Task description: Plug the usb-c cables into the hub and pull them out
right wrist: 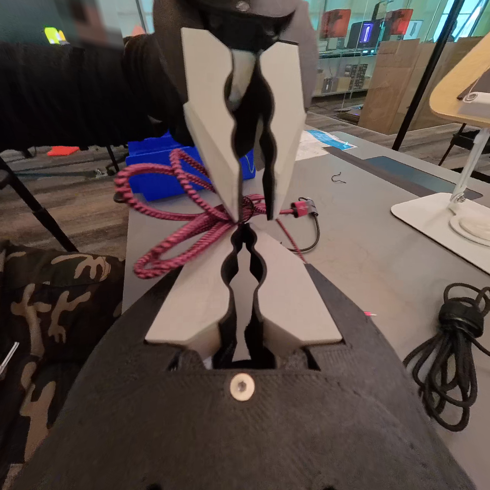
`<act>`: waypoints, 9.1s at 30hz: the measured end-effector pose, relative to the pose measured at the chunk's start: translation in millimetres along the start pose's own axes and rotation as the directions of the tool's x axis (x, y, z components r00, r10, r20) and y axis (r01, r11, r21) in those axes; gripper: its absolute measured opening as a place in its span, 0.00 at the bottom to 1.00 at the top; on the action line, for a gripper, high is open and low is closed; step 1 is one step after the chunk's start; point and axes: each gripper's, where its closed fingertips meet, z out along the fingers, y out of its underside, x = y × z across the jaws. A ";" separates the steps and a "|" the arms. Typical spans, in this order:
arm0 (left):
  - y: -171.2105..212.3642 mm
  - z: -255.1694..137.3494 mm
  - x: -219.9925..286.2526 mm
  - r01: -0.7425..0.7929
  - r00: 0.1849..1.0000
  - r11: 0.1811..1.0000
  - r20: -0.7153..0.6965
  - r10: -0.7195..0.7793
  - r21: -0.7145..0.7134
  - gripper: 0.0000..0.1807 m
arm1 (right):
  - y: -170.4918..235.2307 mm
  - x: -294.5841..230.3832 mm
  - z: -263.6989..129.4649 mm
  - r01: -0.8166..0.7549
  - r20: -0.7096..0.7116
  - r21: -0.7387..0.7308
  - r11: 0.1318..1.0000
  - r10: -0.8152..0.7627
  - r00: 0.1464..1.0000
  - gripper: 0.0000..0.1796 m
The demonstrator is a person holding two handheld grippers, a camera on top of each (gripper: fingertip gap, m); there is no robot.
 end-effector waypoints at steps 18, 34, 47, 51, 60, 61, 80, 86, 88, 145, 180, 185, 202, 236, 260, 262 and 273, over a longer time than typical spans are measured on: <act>8.3 -23.8 -44.5 -0.052 0.746 0.998 0.665 0.019 0.030 0.39 | -13.7 44.2 -9.5 -0.104 -0.240 0.129 0.986 0.133 0.962 0.00; 43.9 -16.4 -73.7 0.113 0.782 0.990 0.608 -0.138 0.079 0.25 | -42.1 16.2 -16.3 0.021 -0.138 0.185 0.982 0.005 0.990 0.00; 23.9 -6.7 -86.5 0.369 0.844 0.872 0.278 -0.459 0.322 0.25 | -32.8 3.9 -7.6 0.089 -0.071 0.117 0.989 -0.081 0.994 0.00; 14.3 -2.9 -73.3 0.536 0.816 0.747 -0.014 -0.578 0.393 0.26 | -28.4 5.4 -8.4 0.120 -0.087 0.089 0.989 -0.112 0.990 0.00; 4.5 10.0 -36.2 0.535 0.844 0.806 -0.195 -0.499 0.253 0.28 | -6.8 -0.8 8.1 0.231 -0.076 -0.052 0.972 -0.235 0.969 0.00; 6.1 10.8 -34.2 0.521 0.852 0.820 -0.189 -0.488 0.235 0.26 | -3.5 -0.5 9.5 0.241 -0.076 -0.074 0.968 -0.247 0.966 0.00; 22.8 13.0 -24.8 0.388 0.903 0.883 0.082 -0.421 0.263 0.47 | 5.1 30.9 5.1 0.148 -0.268 -0.057 0.987 -0.158 0.950 0.00; 20.0 -7.6 -34.2 0.355 0.862 0.849 0.214 -0.459 0.392 0.51 | -1.9 41.0 -3.8 0.201 -0.382 -0.052 0.978 -0.205 0.901 0.00; 21.3 -9.3 -30.2 0.399 0.840 0.819 0.194 -0.506 0.412 0.51 | -6.3 47.0 -10.3 0.220 -0.424 -0.055 0.974 -0.223 0.878 0.00; 12.0 -10.7 -22.0 0.186 0.958 0.904 0.135 -0.254 0.385 0.01 | -53.0 56.3 -76.2 0.075 -0.491 0.292 0.953 0.082 0.867 0.28; 21.6 -62.0 -35.5 0.381 0.852 0.711 0.073 -0.518 0.591 0.00 | -62.7 46.0 -32.4 0.062 -0.275 0.224 0.972 0.002 0.961 0.14; -0.2 -40.6 -13.2 0.439 0.866 0.652 -0.099 -0.489 0.618 0.00 | -81.6 37.3 -20.5 0.287 -0.391 0.149 0.946 -0.210 0.896 0.16; -6.7 -7.8 0.6 0.407 0.887 0.690 -0.080 -0.454 0.599 0.00 | -70.5 35.5 -21.8 0.371 -0.388 0.054 0.927 -0.323 0.863 0.02; -11.1 -64.8 -17.6 0.114 0.907 0.754 0.241 -0.344 0.647 0.37 | -62.8 57.5 -47.7 -0.337 0.006 0.400 0.852 0.366 0.931 0.00; -44.4 -9.6 -32.1 0.377 0.893 0.898 -0.345 -0.288 0.226 0.07 | -15.1 13.2 -14.9 0.190 -0.174 -0.033 0.981 -0.193 0.966 0.00; -52.4 -20.1 -25.1 0.259 0.945 0.923 -0.272 -0.182 0.285 0.07 | -16.6 24.0 -20.3 0.095 -0.178 0.021 0.995 -0.090 0.980 0.00; -38.8 -4.0 12.3 -0.465 0.848 0.885 0.294 0.441 0.013 0.12 | -43.4 55.3 -42.6 -0.360 0.008 0.338 0.869 0.380 0.925 0.00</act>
